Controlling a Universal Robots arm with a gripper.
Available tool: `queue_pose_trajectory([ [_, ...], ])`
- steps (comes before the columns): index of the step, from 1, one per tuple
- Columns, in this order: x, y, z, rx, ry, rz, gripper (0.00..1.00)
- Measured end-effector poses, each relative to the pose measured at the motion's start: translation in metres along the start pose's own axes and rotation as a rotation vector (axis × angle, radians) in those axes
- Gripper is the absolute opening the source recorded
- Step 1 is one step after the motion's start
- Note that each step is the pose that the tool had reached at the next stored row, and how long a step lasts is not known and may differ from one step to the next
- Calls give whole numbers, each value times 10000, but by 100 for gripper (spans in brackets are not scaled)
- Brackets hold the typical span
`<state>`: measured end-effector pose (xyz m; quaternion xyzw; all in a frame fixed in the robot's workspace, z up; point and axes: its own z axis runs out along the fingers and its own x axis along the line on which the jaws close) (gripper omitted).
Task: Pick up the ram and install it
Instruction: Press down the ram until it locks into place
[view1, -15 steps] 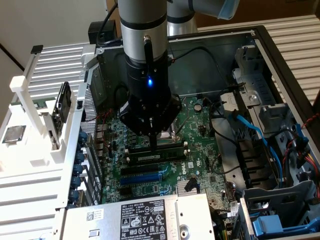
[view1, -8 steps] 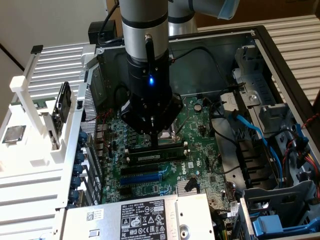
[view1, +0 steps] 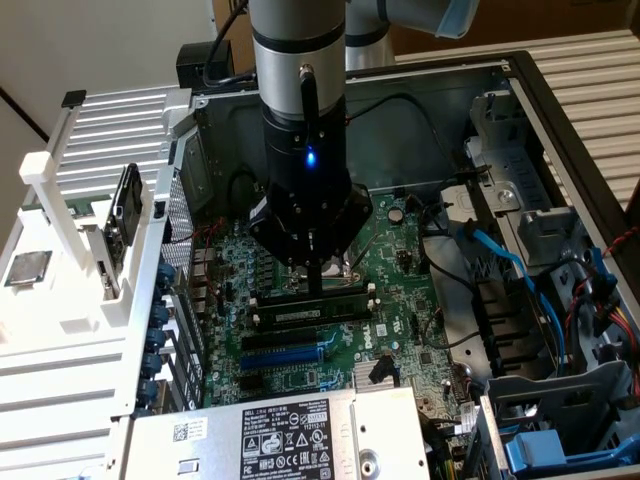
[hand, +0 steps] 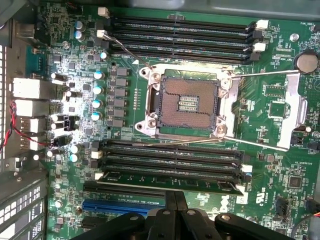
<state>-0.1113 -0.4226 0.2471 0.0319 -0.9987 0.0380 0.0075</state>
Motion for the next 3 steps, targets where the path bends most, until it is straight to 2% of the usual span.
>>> queue_pose_trajectory([
  [3, 0, 0, 0, 0, 0, 0, 11],
])
